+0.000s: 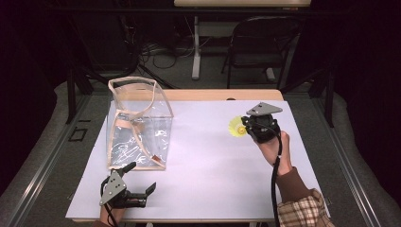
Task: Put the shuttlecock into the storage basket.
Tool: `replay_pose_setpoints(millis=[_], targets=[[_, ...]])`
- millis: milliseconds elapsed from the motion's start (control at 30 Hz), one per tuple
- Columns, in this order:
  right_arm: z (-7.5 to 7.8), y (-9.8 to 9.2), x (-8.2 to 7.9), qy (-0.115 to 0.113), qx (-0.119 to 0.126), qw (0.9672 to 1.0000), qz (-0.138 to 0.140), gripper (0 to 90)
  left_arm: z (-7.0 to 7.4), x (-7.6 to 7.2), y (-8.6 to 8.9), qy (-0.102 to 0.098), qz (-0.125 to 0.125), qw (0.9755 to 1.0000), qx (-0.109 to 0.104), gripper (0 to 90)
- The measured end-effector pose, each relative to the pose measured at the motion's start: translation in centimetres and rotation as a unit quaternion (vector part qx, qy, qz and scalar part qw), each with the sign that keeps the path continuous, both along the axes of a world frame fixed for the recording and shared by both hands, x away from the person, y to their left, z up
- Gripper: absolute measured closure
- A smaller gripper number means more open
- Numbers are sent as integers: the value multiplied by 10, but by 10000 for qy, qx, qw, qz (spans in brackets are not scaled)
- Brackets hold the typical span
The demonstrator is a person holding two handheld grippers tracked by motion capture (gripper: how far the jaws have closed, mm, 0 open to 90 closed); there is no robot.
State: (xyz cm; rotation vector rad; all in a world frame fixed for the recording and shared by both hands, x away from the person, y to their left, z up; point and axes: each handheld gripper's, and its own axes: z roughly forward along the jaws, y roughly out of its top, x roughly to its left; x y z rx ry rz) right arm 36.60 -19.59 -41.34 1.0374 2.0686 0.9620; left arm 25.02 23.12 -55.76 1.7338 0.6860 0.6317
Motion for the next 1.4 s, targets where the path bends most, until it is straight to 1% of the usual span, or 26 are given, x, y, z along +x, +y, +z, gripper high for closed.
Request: replay_pose_setpoints(millis=[133,367,667,933,967,1067,1400], targets=[[1,4,2,-7,17,10000,27,892,0,0,0,-5,0,10000,-8,2],[4,14,7,-28,17,9999,159,892,0,0,0,-3,-15,10000,-5,2],[2,24,13,9,-19,9996,280,893,0,0,1,2,-12,10000,-20,2],[9,34,21,-39,27,9991,414,894,0,0,0,5,-26,10000,-19,2],[11,39,23,-50,51,9990,444,893,0,0,1,6,-25,10000,-22,2],[13,44,25,-57,33,9988,490,894,0,0,0,8,-31,10000,-28,2],[17,53,33,-30,63,9981,610,893,0,-1,0,4,-36,10000,-48,2]])
